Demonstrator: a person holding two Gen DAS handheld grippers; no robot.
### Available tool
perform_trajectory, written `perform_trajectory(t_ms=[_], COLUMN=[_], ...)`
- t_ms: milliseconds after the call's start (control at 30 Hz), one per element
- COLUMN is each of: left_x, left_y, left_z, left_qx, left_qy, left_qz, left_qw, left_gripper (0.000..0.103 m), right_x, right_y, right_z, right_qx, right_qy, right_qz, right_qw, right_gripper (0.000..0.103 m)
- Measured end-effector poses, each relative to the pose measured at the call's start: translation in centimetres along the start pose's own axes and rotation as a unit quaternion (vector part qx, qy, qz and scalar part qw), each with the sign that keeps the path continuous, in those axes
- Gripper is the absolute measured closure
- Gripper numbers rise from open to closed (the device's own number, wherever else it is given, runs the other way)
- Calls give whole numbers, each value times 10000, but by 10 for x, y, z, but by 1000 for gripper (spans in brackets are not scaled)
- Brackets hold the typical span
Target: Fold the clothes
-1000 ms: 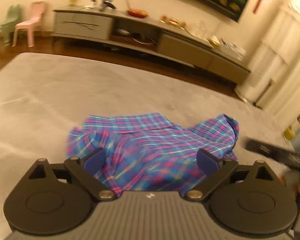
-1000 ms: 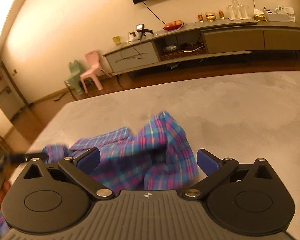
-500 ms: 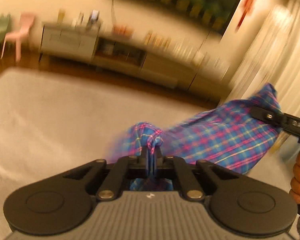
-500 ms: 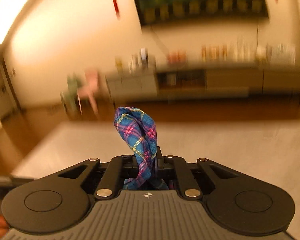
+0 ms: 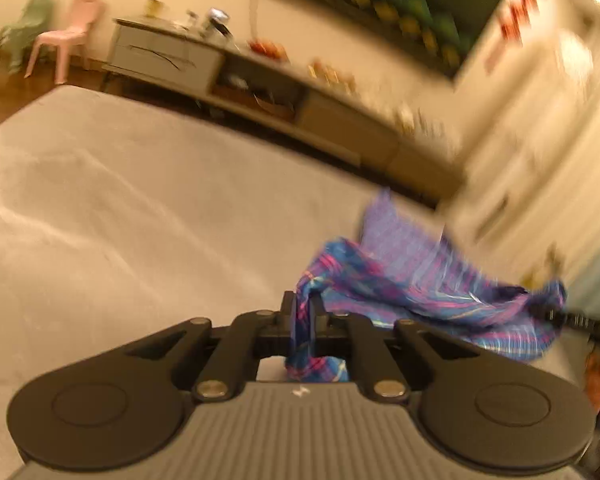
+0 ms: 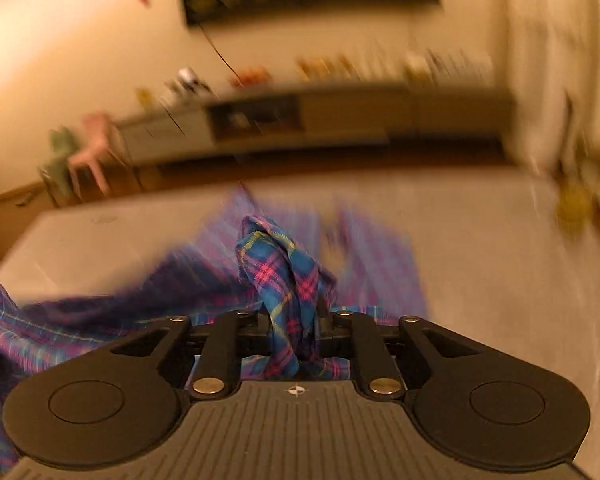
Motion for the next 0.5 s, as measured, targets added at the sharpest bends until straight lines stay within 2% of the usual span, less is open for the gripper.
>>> perform_trajectory(t_ms=[67, 133, 167, 233, 333, 433, 500], left_x=[13, 21, 22, 22, 15, 9, 8], left_y=[-2, 2, 4, 3, -5, -16, -26], left_z=[10, 15, 15, 13, 10, 4, -1], left_qx=[40, 188, 252, 310, 243, 130, 18], left_qy=[-467, -883, -1017, -1114, -935, -777, -746], left_qz=[-136, -273, -336, -473, -564, -539, -472], left_qw=[9988, 9955, 9939, 9922, 9937, 9954, 9961], left_gripper=[78, 60, 55, 38, 29, 22, 21], right_x=[10, 21, 24, 23, 12, 3, 0], right_y=[1, 2, 4, 16, 29, 35, 23], right_z=[24, 47, 55, 52, 47, 50, 55], right_qx=[-116, -231, -217, 34, 236, 301, 142], right_qy=[-39, -77, -39, 354, 961, 1352, 1580], right_qz=[84, 169, 211, 347, 367, -41, -242], right_qw=[9999, 9996, 9995, 9988, 9944, 9903, 9870], right_gripper=[58, 20, 14, 12, 12, 9, 9])
Point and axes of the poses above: each gripper's, at about its wrist camera, not at the fingertips, and y roughly against the way its jaws point, x to its right, z to its underside, the point moved 4 cm from there along -y, roughly the way its jaws point, and after that the axes turned 9 degrees about x, right-handed, at the moved point
